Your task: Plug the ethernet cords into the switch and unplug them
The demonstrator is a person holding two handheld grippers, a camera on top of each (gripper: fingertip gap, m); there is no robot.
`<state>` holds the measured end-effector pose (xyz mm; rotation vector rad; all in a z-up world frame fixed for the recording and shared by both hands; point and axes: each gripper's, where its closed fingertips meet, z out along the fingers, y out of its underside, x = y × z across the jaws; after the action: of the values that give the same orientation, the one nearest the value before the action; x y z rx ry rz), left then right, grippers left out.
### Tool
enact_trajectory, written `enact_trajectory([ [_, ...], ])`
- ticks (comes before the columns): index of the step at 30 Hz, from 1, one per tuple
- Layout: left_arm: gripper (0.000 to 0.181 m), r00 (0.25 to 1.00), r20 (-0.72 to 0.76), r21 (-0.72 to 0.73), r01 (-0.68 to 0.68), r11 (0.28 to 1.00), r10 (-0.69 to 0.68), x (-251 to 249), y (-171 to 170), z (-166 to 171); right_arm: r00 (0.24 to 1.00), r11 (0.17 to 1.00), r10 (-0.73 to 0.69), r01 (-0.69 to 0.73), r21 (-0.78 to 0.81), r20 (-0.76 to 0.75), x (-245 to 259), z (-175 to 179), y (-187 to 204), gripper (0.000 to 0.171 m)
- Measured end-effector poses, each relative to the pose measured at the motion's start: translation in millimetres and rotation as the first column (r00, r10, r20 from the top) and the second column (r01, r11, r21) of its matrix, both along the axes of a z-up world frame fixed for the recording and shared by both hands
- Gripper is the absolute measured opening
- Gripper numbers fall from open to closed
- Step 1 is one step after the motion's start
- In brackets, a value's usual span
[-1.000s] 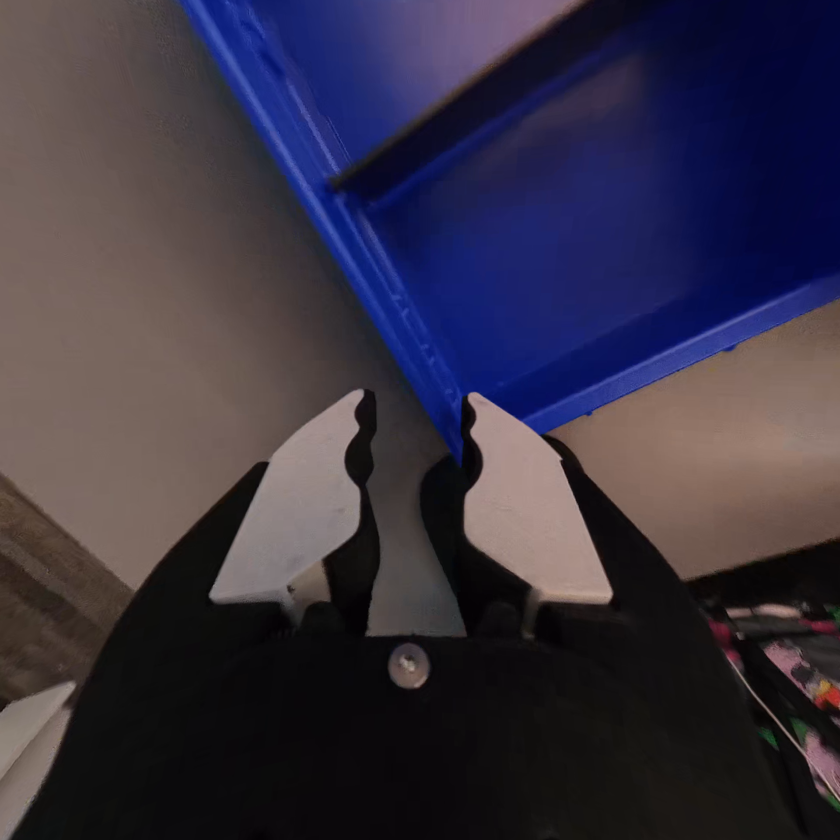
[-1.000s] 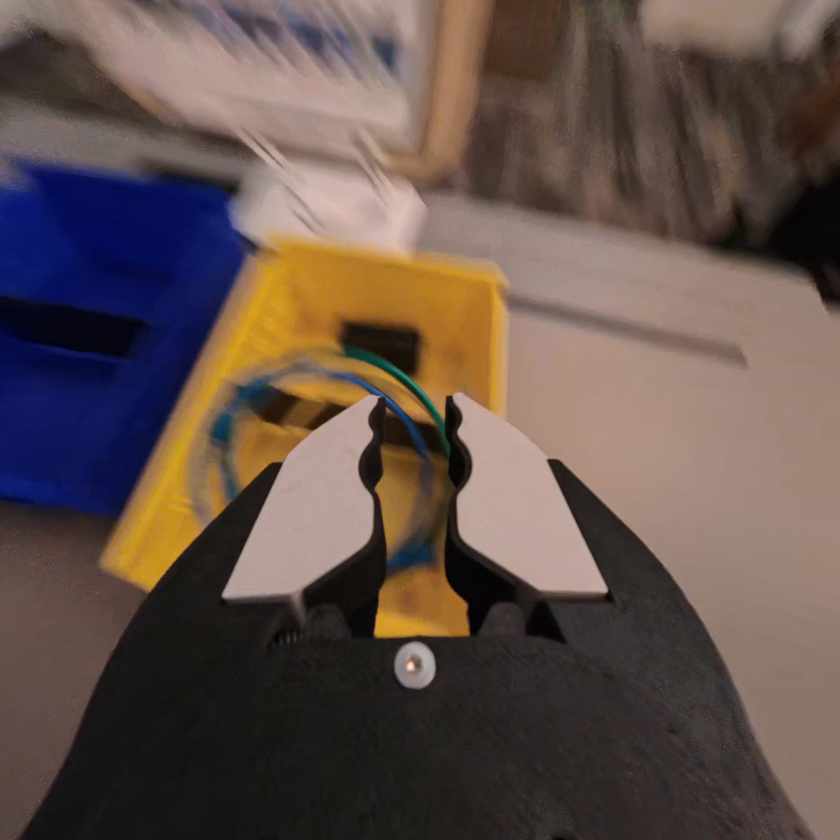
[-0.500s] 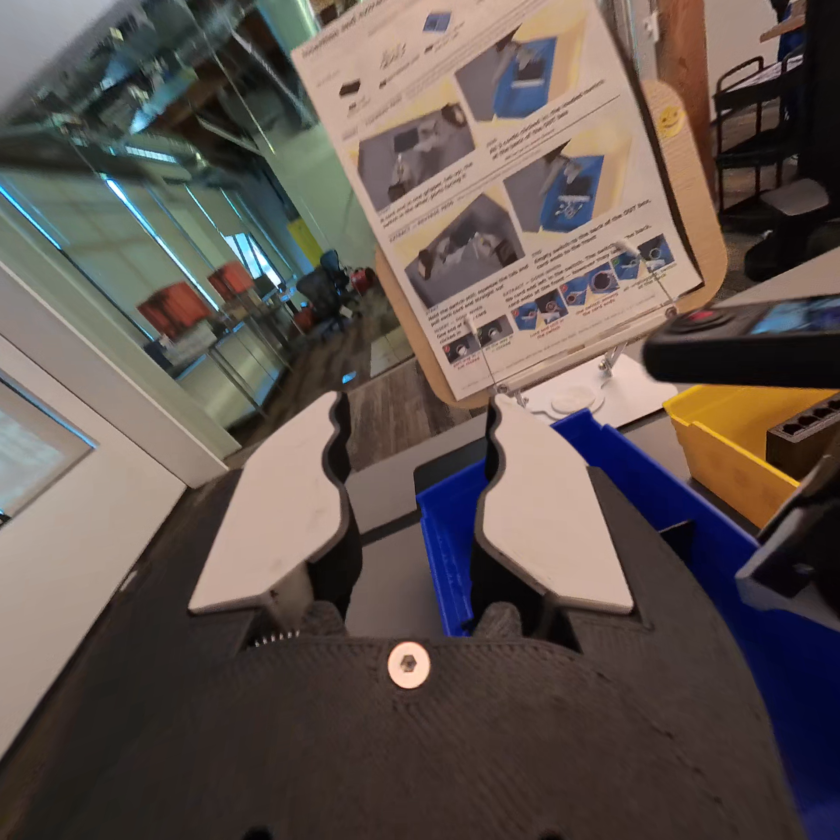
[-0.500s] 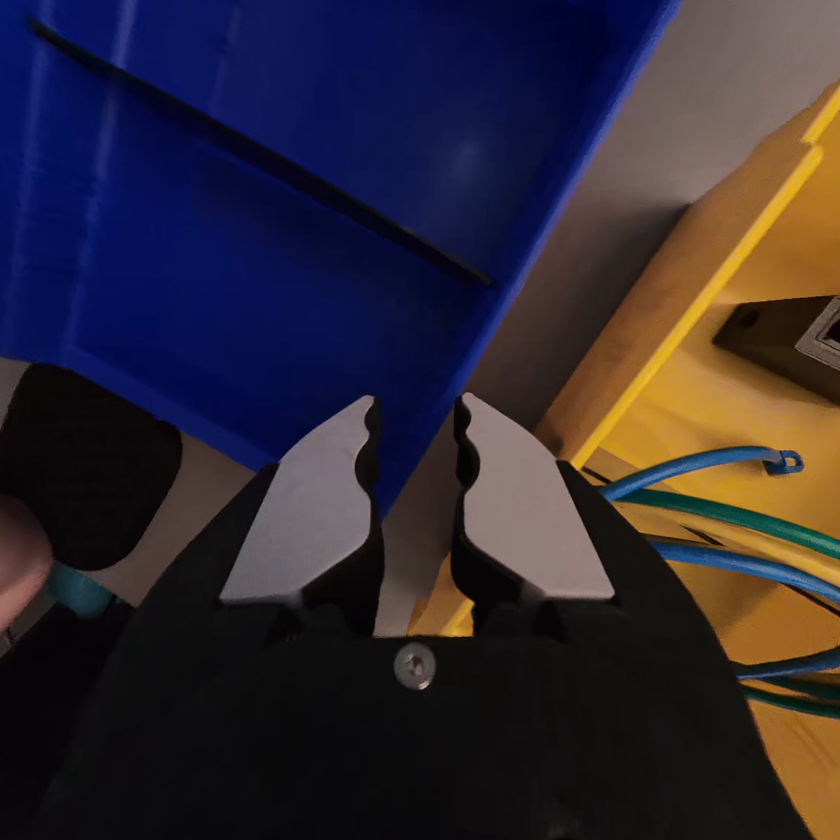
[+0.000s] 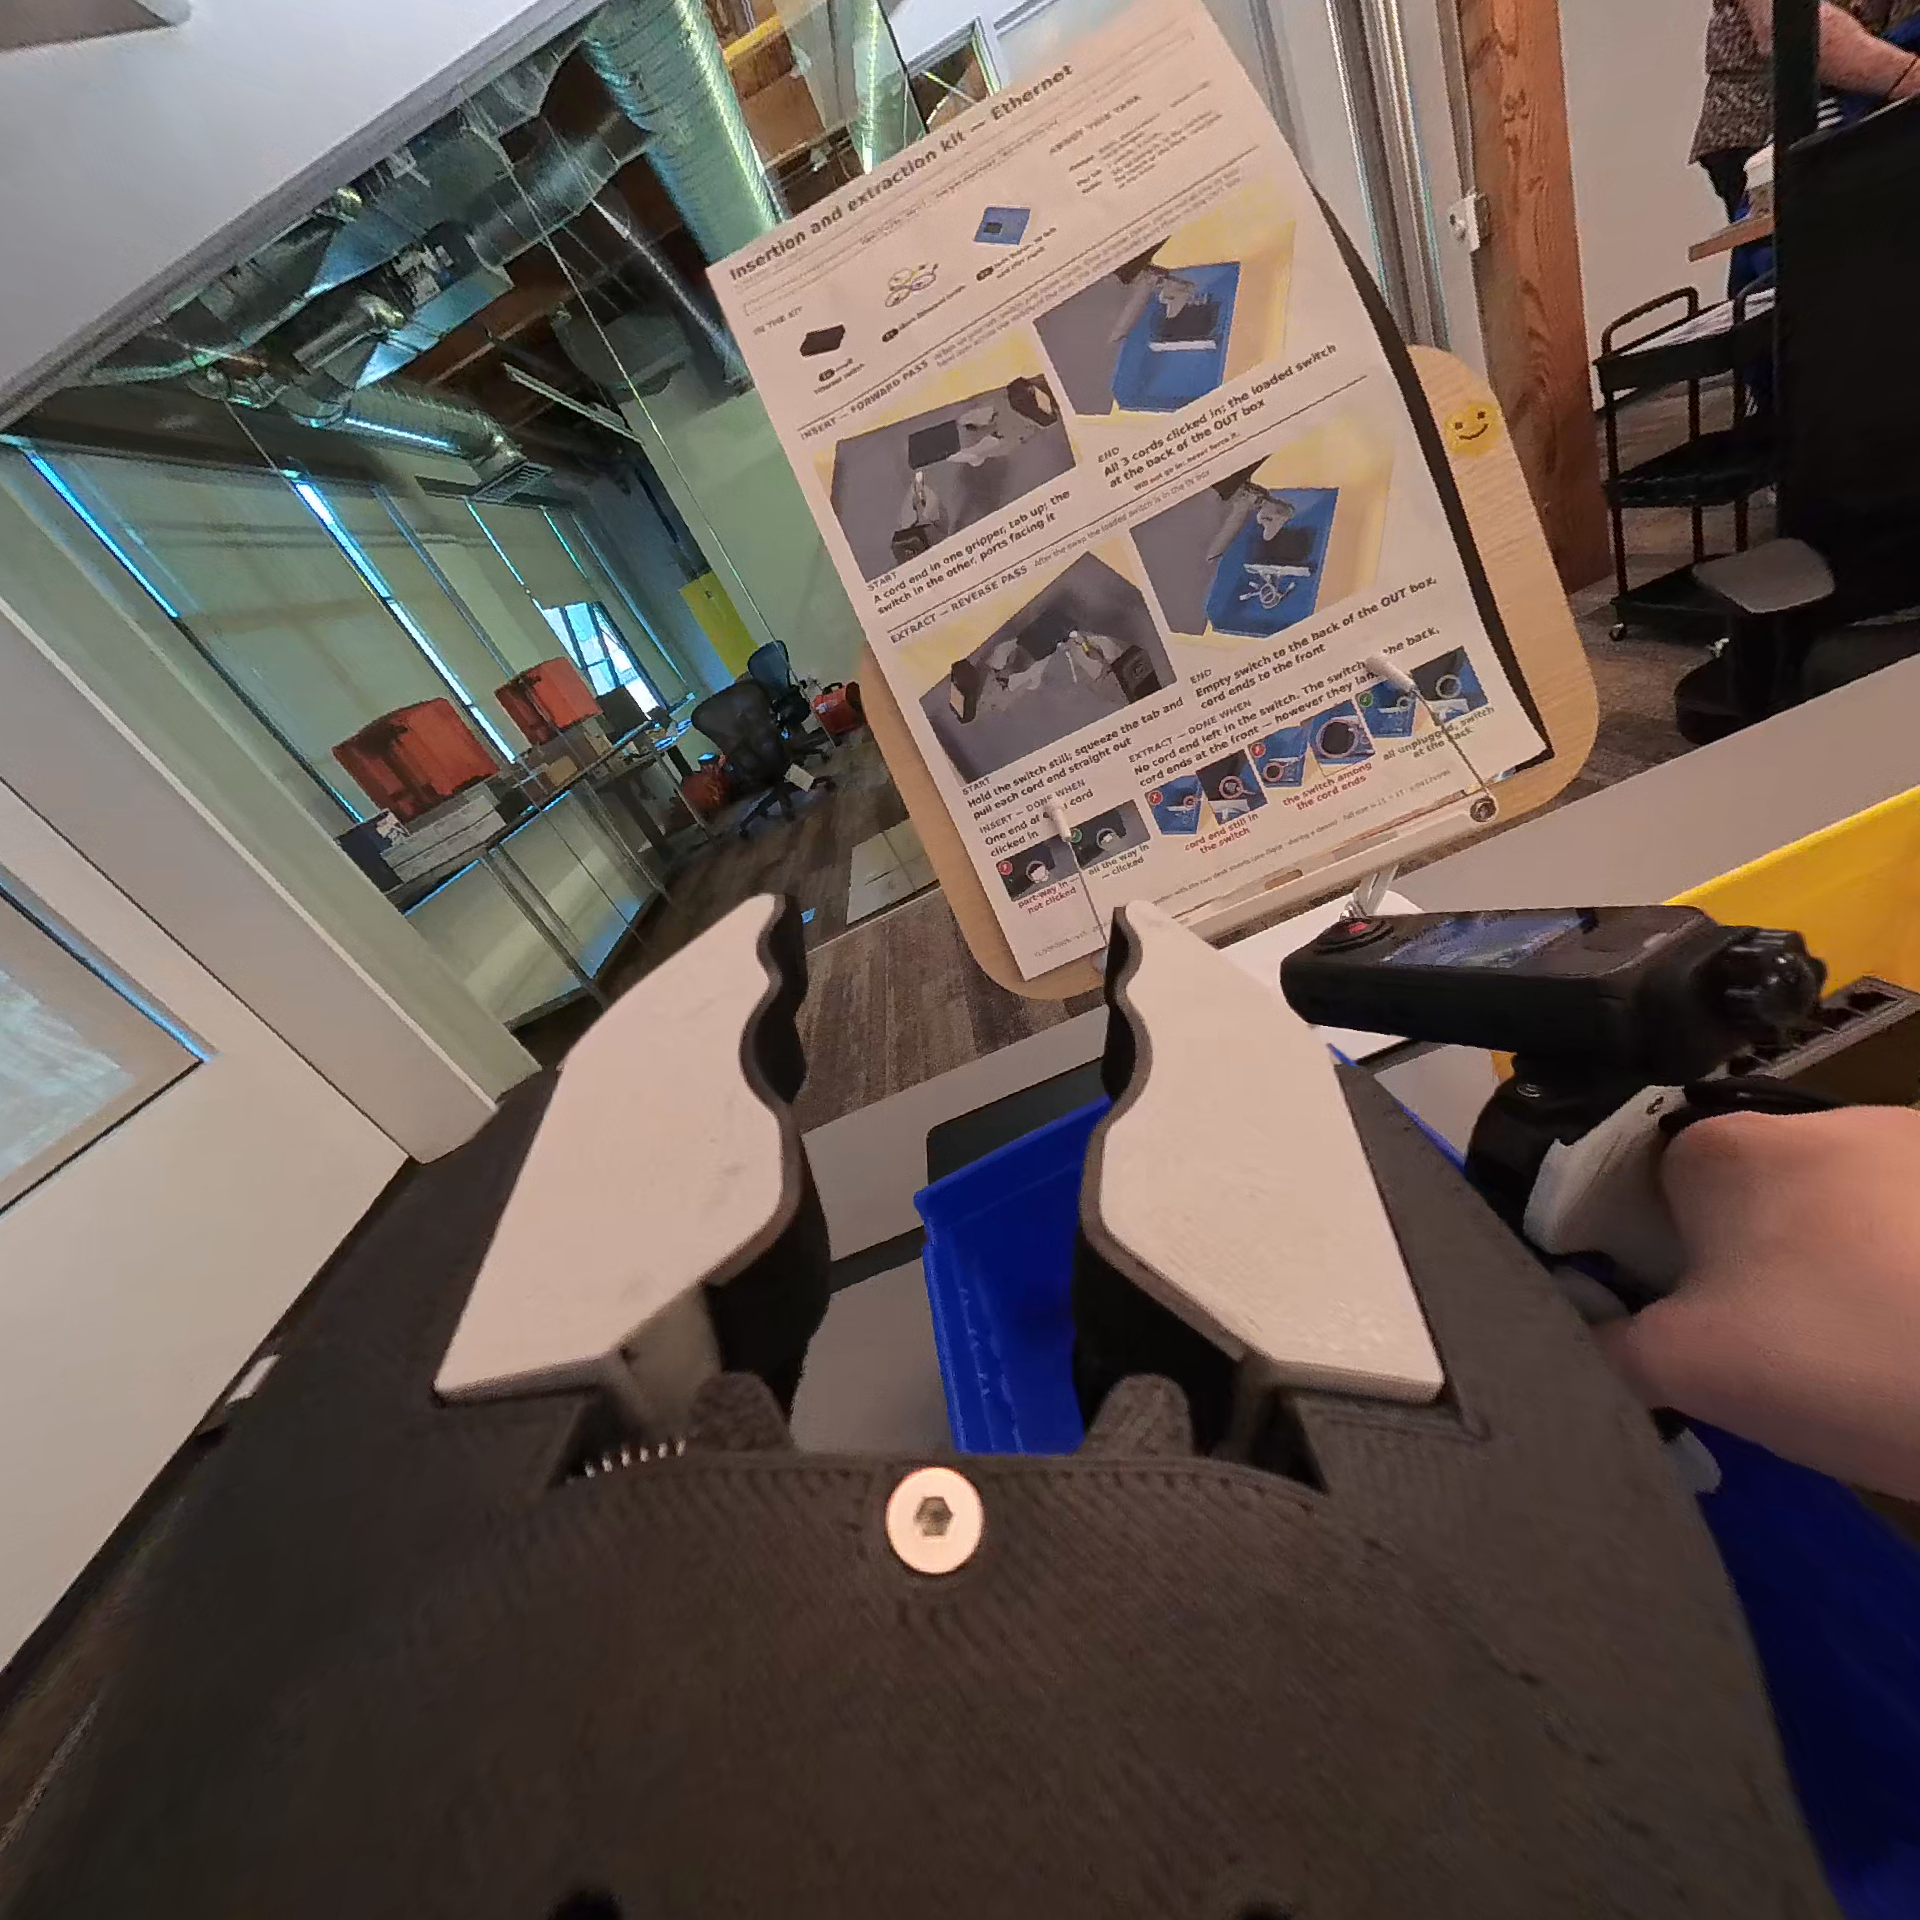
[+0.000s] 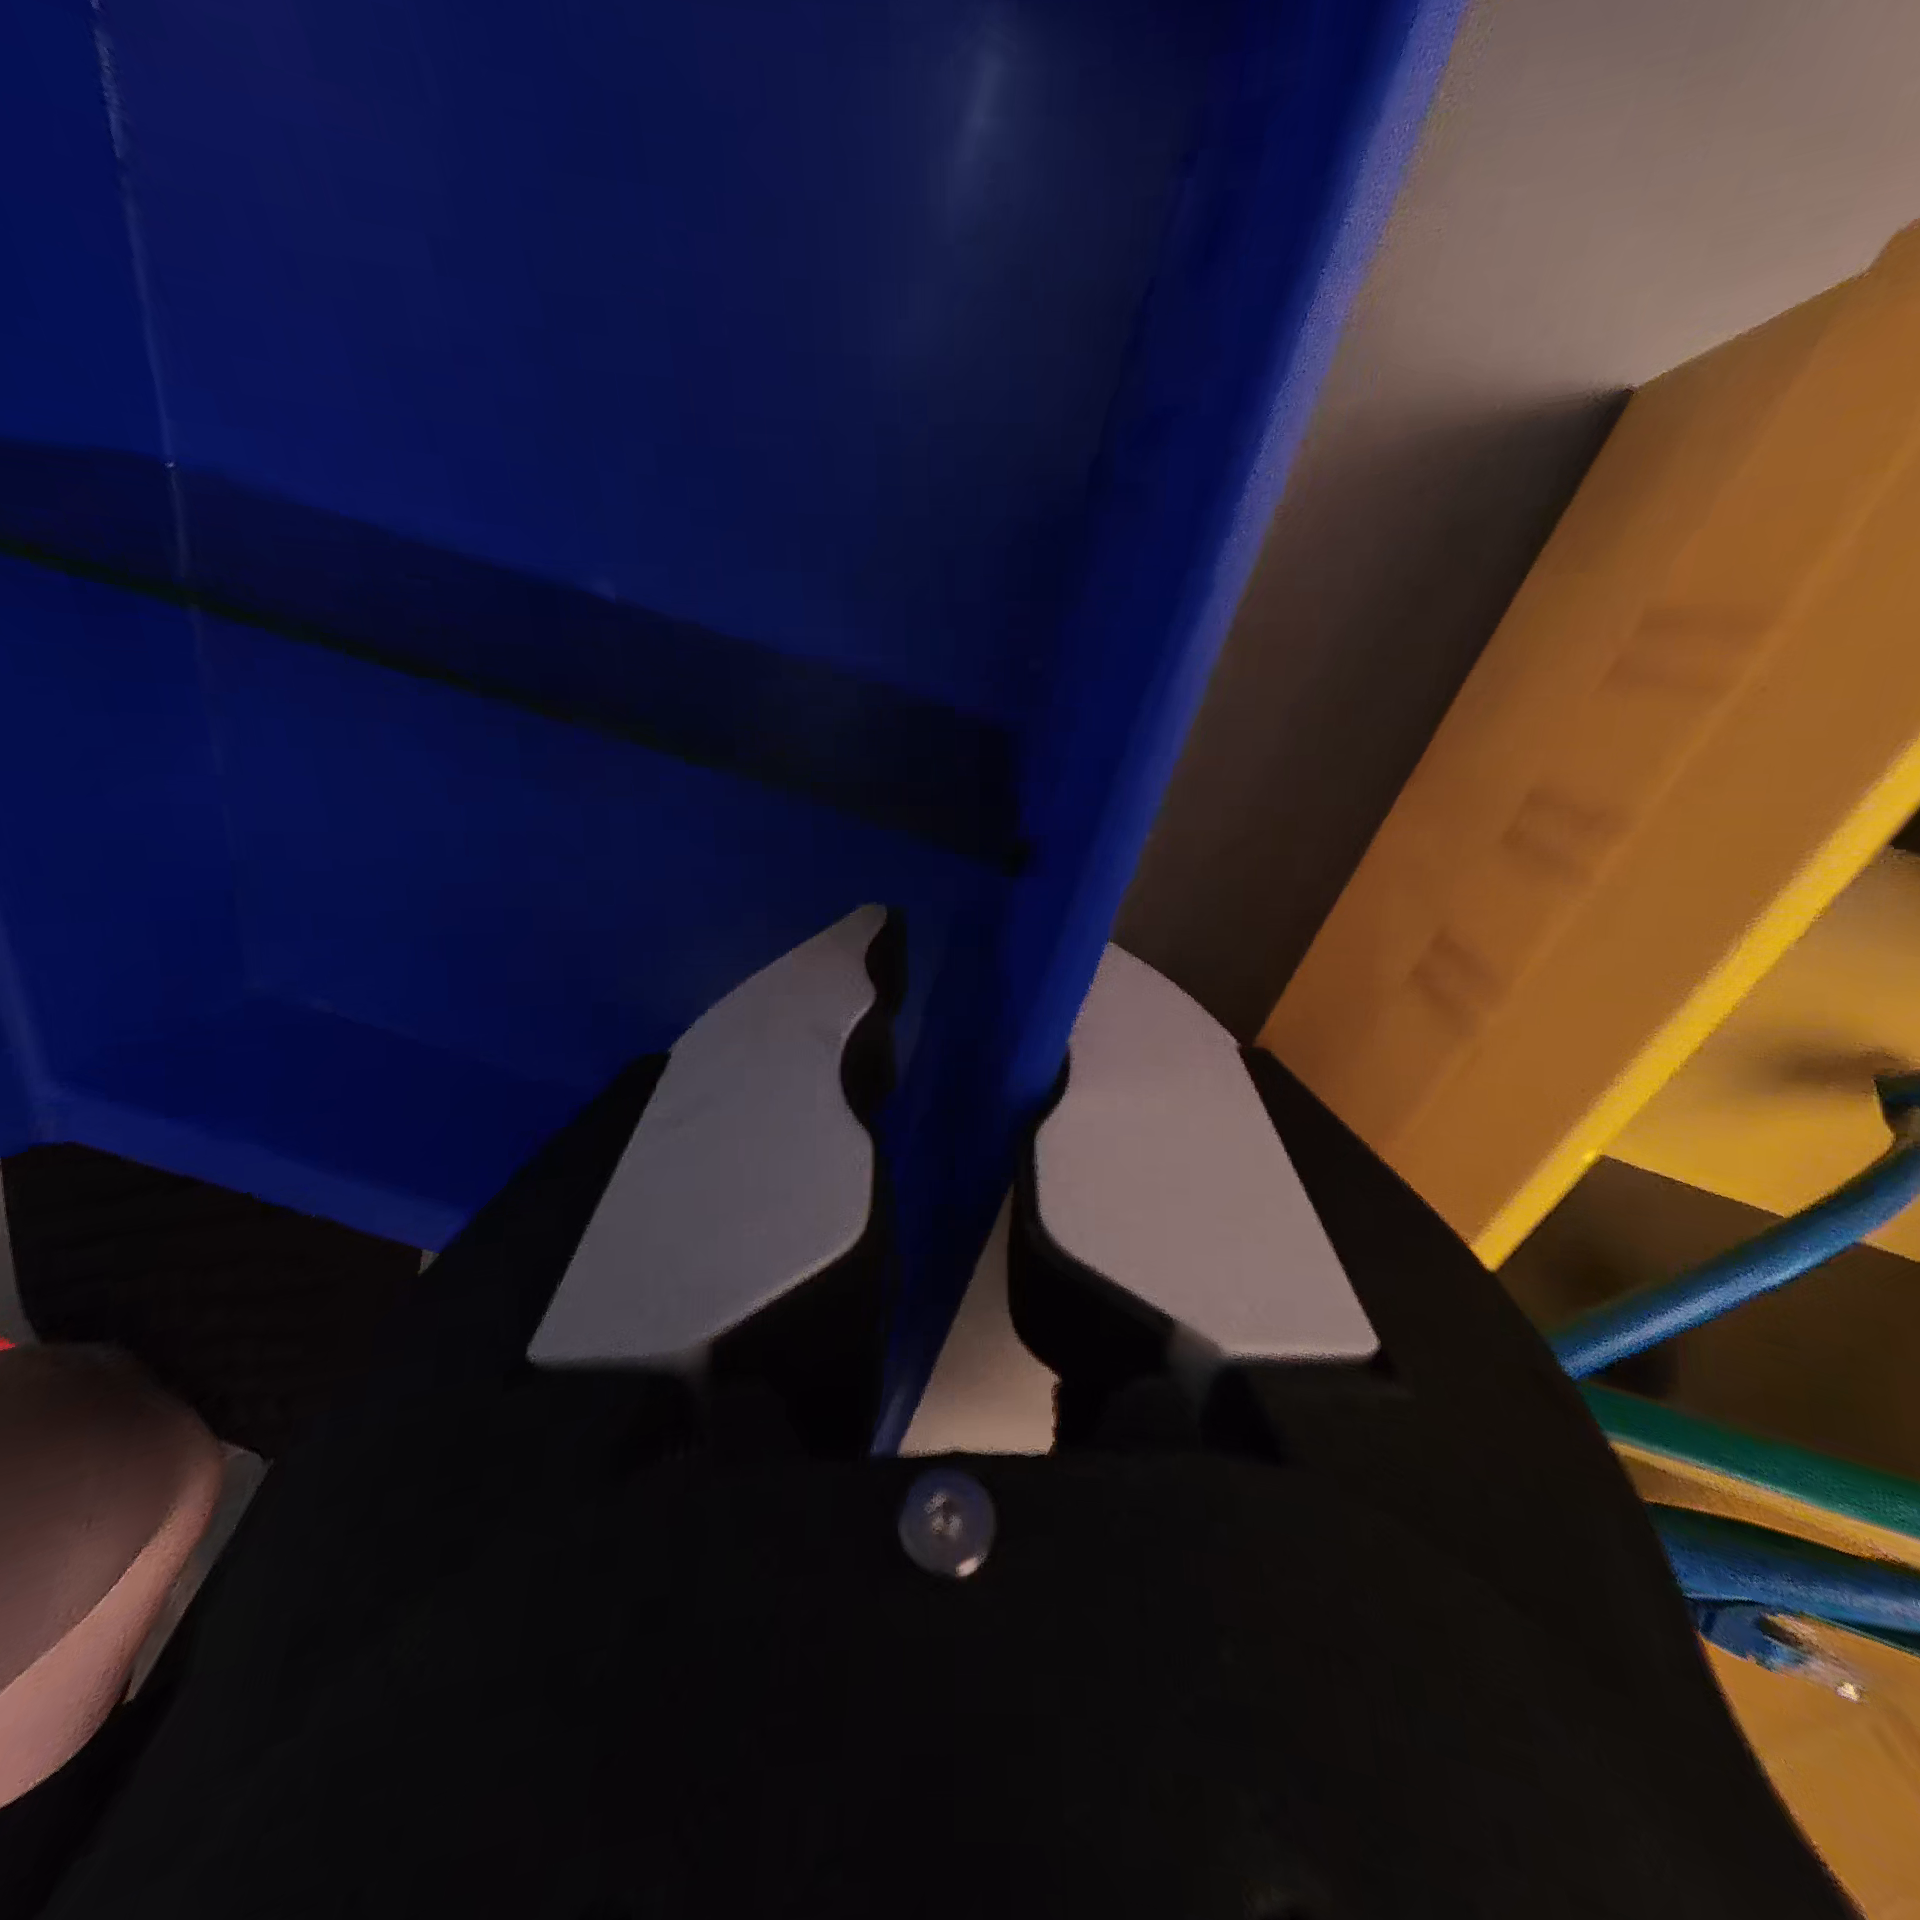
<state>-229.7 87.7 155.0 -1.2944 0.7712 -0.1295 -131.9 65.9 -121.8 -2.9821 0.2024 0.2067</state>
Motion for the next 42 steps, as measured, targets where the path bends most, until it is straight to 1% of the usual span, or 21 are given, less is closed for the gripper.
enact_trajectory([
  [2, 0.057, 1.000, -0.001, -0.010, 0.002, 1.000, -0.002, -0.6, -0.3, -0.4, 1.000, 0.999, 0.019, -0.019, -0.027, -0.003, 2.1, -3.7, -1.7, 0.012],
  [5, 0.058, 1.000, -0.002, -0.037, 0.019, 0.999, -0.019, 0.0, -3.8, -1.3, 0.995, 1.000, 0.003, -0.006, -0.028, -0.104, -3.6, -1.8, 1.4, 0.010],
  [8, 0.065, 0.998, 0.013, -0.097, 0.066, 0.993, -0.065, 0.8, -16.0, -0.3, 0.991, 0.998, 0.031, -0.038, -0.047, -0.132, -9.5, 1.6, 3.5, 0.008],
  [10, 0.066, 0.996, 0.040, -0.080, 0.084, 0.993, -0.081, -2.5, -27.1, 8.5, 0.984, 0.997, 0.044, -0.055, -0.060, -0.172, -17.0, 9.3, 6.2, 0.007],
  [12, 0.066, 0.994, 0.049, -0.061, 0.096, 0.993, -0.093, -7.3, -39.4, 16.9, 0.973, 0.994, 0.074, -0.090, -0.065, -0.219, -27.6, 22.7, 8.2, 0.007],
  [14, 0.073, 0.991, 0.071, -0.066, 0.120, 0.991, -0.115, -14.8, -54.6, 25.6, 0.964, 0.992, 0.099, -0.114, -0.048, -0.248, -34.3, 43.6, 11.9, 0.007],
  [16, 0.075, 0.975, 0.147, -0.054, 0.177, 0.983, -0.168, -25.6, -75.8, 41.1, 0.959, 0.989, 0.132, -0.143, -0.024, -0.251, -31.8, 73.6, 13.5, 0.007],
  [18, 0.074, 0.921, 0.285, 0.002, 0.277, 0.961, -0.266, -39.1, -102.3, 64.4, 0.961, 0.989, 0.143, -0.148, -0.003, -0.238, -15.4, 109.2, 10.0, 0.007],
  [20, 0.063, 0.807, 0.460, 0.104, 0.367, 0.924, -0.372, -58.9, -124.4, 90.9, 0.969, 0.993, 0.120, -0.118, 0.020, -0.216, 16.3, 146.6, -0.1, 0.007],
  [21, 0.061, 0.755, 0.514, 0.139, 0.396, 0.908, -0.408, -66.5, -129.9, 98.4, 0.975, 0.995, 0.094, -0.090, 0.030, -0.202, 37.8, 164.7, -8.5, 0.007],
  [23, 0.063, 0.715, 0.548, 0.115, 0.451, 0.885, -0.435, -65.3, -128.2, 97.7, 0.986, 0.998, 0.019, -0.009, 0.059, -0.166, 90.4, 197.9, -32.1, 0.007],
  [25, 0.067, 0.714, 0.544, 0.004, 0.524, 0.852, -0.441, -46.5, -116.5, 83.2, 0.987, 0.989, -0.095, 0.108, 0.098, -0.128, 151.7, 223.5, -64.5, 0.007],
  [26, 0.068, 0.716, 0.537, -0.077, 0.568, 0.819, -0.446, -31.9, -110.2, 71.2, 0.981, 0.979, -0.157, 0.169, 0.117, -0.110, 183.2, 232.3, -84.6, 0.007],
  [29, 0.080, 0.735, 0.496, -0.359, 0.658, 0.661, -0.462, 22.2, -94.4, 18.6, 0.930, 0.914, -0.362, 0.367, 0.171, -0.061, 273.8, 240.2, -153.0, 0.007],
  [31, 0.087, 0.757, 0.478, -0.509, 0.652, 0.562, -0.446, 59.1, -81.1, -23.9, 0.875, 0.856, -0.483, 0.477, 0.199, -0.017, 325.2, 230.5, -201.3, 0.006],
  [33, 0.091, 0.777, 0.479, -0.611, 0.629, 0.482, -0.408, 92.9, -68.8, -67.9, 0.812, 0.797, -0.583, 0.570, 0.198, 0.009, 364.4, 211.4, -247.8, 0.006],
  [36, 0.091, 0.806, 0.407, -0.751, 0.563, 0.344, -0.429, 131.9, -75.2, -134.6, 0.726, 0.716, -0.688, 0.678, 0.168, 0.000, 401.2, 173.4, -306.0, 0.007],
  [37, 0.092, 0.812, 0.369, -0.785, 0.532, 0.316, -0.452, 140.2, -81.6, -152.0, 0.696, 0.686, -0.717, 0.711, 0.155, -0.019, 408.8, 159.6, -321.4, 0.007],
  [38, 0.092, 0.819, 0.318, -0.811, 0.496, 0.310, -0.477, 146.0, -87.0, -167.0, 0.674, 0.664, -0.738, 0.734, 0.140, -0.036, 414.6, 145.9, -334.9, 0.007],
  [41, 0.092, 0.827, 0.129, -0.847, 0.379, 0.372, -0.548, 156.3, -97.9, -205.3, 0.639, 0.634, -0.766, 0.769, 0.082, -0.066, 422.4, 106.1, -363.5, 0.007],
  [42, 0.089, 0.815, 0.068, -0.868, 0.333, 0.369, -0.575, 157.4, -104.9, -219.2, 0.634, 0.631, -0.770, 0.773, 0.060, -0.066, 423.2, 94.4, -369.9, 0.007],
])
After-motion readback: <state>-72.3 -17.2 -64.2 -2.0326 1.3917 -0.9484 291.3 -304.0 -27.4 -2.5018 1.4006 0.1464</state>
